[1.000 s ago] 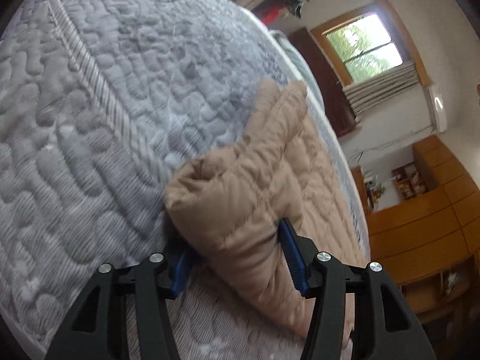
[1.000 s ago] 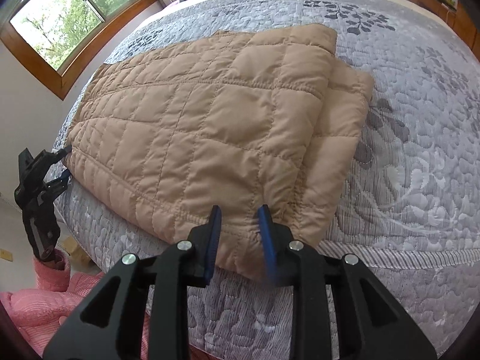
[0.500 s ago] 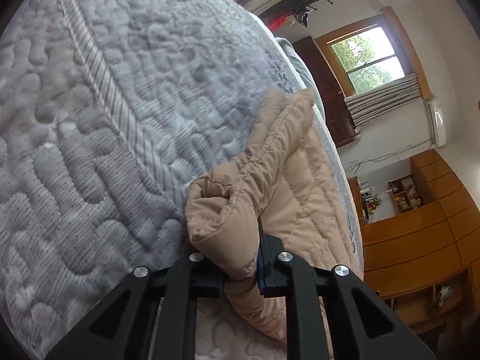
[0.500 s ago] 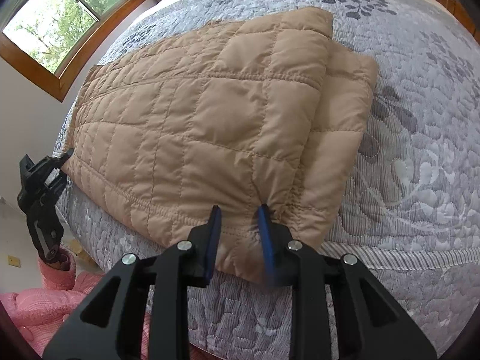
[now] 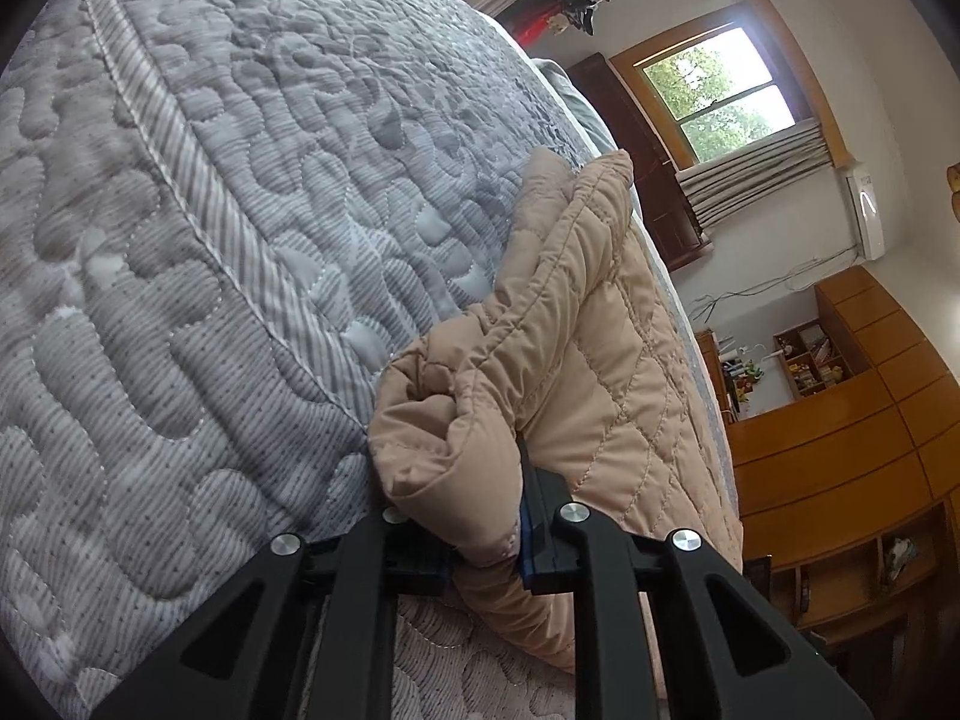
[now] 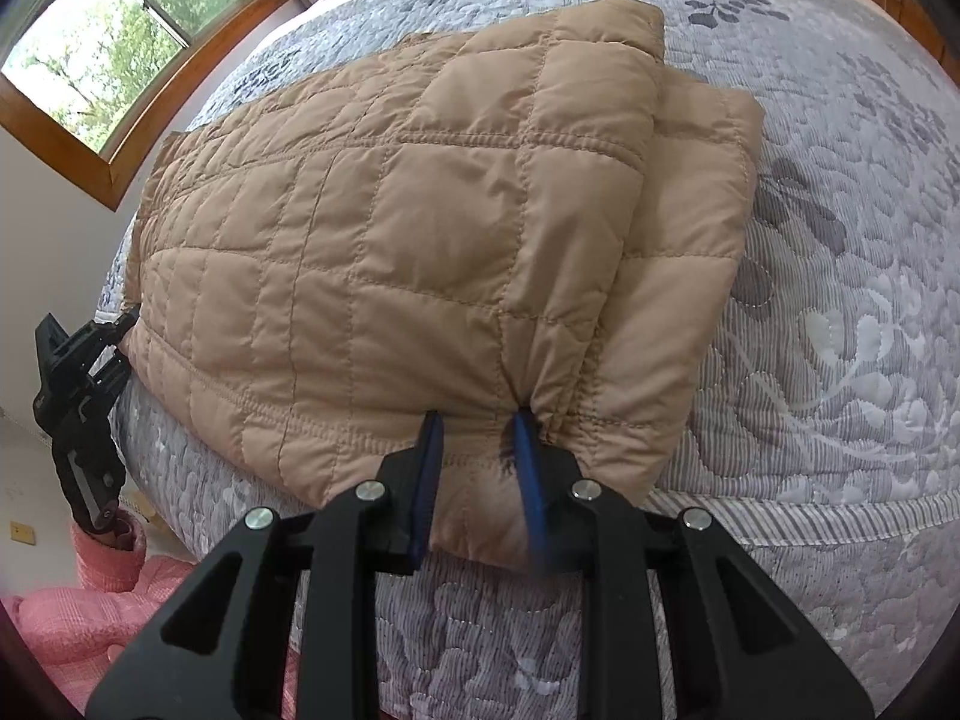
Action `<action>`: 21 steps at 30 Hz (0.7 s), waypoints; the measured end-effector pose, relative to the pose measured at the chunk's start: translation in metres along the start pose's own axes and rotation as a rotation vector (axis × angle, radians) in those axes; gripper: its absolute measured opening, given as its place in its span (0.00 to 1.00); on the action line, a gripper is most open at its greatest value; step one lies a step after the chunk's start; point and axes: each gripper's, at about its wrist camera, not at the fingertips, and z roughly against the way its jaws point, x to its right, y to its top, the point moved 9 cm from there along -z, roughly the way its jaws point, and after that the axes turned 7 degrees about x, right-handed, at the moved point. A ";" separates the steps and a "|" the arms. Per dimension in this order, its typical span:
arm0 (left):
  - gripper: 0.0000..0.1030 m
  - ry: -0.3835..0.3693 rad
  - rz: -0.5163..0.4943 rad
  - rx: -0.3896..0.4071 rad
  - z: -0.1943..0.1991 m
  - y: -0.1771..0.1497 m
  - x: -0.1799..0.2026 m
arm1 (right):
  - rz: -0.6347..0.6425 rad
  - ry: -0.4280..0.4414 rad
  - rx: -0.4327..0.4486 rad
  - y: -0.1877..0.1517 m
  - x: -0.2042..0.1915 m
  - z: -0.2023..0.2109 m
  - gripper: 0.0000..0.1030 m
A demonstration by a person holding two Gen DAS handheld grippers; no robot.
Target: Fold large clothes
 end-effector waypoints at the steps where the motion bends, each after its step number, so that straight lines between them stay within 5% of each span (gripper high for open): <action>1: 0.16 -0.008 0.007 -0.004 0.001 0.000 -0.001 | -0.004 0.002 0.003 0.000 0.000 0.000 0.22; 9: 0.12 -0.023 -0.079 0.056 0.020 0.012 0.018 | -0.017 -0.008 0.020 -0.003 0.000 0.004 0.22; 14: 0.11 -0.100 -0.273 0.138 0.054 0.014 0.085 | -0.038 0.011 0.010 -0.004 -0.004 0.005 0.23; 21: 0.11 -0.194 -0.542 0.132 0.065 -0.020 0.185 | -0.050 0.022 0.007 -0.002 -0.001 0.008 0.23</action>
